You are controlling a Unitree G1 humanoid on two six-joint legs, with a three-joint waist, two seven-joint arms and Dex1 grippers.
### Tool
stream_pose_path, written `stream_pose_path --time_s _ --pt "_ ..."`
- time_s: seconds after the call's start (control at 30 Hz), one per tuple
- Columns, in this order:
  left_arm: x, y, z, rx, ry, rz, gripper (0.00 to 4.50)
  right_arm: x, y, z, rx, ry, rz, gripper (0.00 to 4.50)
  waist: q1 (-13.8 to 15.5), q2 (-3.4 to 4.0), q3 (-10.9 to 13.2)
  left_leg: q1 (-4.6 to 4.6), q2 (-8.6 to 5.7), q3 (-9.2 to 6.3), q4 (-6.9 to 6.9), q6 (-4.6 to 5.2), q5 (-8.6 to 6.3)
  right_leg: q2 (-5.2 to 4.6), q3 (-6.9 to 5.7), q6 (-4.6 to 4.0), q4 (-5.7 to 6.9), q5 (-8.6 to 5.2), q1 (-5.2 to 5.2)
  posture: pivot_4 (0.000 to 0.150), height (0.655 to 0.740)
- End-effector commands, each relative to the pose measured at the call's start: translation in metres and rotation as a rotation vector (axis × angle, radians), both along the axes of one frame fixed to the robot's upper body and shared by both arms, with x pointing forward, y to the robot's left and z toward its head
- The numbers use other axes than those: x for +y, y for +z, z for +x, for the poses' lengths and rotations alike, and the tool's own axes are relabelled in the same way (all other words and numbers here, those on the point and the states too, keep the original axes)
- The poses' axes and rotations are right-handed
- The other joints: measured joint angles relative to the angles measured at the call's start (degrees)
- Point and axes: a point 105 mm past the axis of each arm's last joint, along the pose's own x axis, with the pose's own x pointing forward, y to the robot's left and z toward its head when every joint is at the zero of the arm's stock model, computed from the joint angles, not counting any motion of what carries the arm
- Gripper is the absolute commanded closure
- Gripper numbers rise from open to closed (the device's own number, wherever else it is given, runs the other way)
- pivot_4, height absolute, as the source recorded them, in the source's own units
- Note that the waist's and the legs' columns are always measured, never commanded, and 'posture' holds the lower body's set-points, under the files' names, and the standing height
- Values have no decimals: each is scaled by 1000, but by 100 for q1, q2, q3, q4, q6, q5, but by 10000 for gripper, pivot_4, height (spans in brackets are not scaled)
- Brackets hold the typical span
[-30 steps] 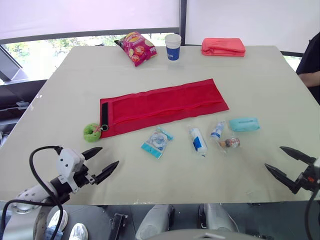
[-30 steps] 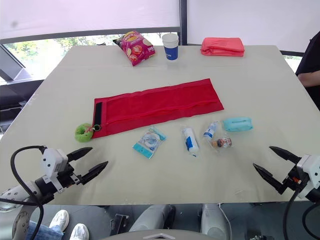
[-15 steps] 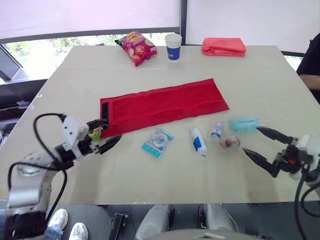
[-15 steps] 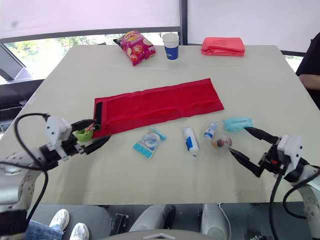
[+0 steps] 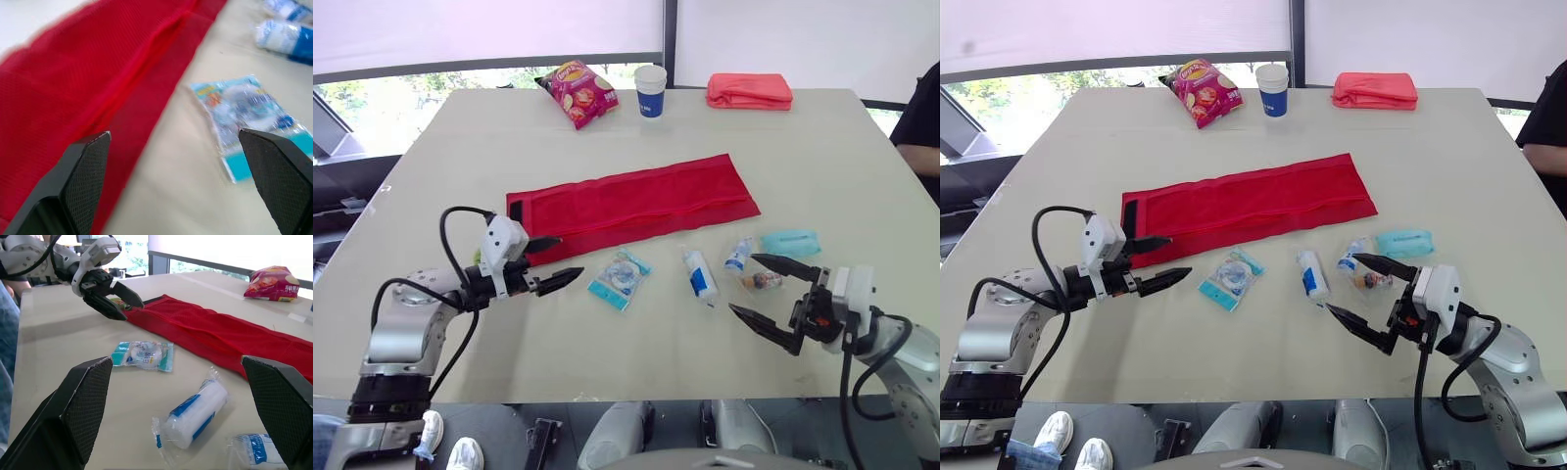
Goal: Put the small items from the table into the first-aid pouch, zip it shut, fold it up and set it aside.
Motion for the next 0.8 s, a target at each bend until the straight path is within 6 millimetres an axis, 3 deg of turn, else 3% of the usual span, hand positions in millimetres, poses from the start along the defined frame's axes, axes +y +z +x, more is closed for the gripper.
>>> stream_pose_path --time_s 0.03,0.27,0.43,0.7,0.8 --pt "-17 -3 -1 86 -34 18 751 2 10 -1 -45 23 -1 0 -8 -1 0 0 0 0 2 1 0 2 1 1 1 0 0 1500 7395" --pt "-45 -13 11 230 6 -68 751 7 19 -4 -54 53 12 0 2 -3 0 0 20 0 3 7 7 19 2 0 3 1 -2 1500 7395" --pt "-56 -4 30 283 76 -167 751 6 22 -4 -72 45 3 0 -2 -6 0 0 23 -1 11 4 9 22 2 1 6 1 0 1500 7395" --pt "-58 -28 26 369 75 -20 751 7 27 -6 -98 33 -20 0 -10 -4 -4 0 29 2 14 -8 14 27 5 1 19 2 -2 1500 7395" --pt "-59 -35 20 383 55 43 13913 7 28 -6 -101 28 -21 0 -18 -3 -8 4 30 5 14 -12 13 27 9 9 23 -3 -1 1500 7395"
